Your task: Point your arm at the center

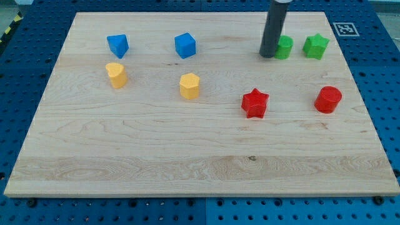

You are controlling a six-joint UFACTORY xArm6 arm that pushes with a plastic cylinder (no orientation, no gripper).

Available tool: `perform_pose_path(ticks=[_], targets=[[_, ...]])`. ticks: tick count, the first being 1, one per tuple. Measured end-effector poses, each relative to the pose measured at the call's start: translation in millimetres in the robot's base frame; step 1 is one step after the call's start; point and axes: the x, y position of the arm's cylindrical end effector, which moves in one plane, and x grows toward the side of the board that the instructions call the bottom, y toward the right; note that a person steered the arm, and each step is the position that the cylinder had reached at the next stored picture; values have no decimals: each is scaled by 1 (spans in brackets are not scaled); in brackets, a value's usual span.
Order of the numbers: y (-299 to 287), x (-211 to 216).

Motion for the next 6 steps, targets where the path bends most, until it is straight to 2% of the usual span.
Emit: perform_pose_path(ticks=[1,2,5,6], targets=[[23,0],[21,1],[-122,59],[-132,59]])
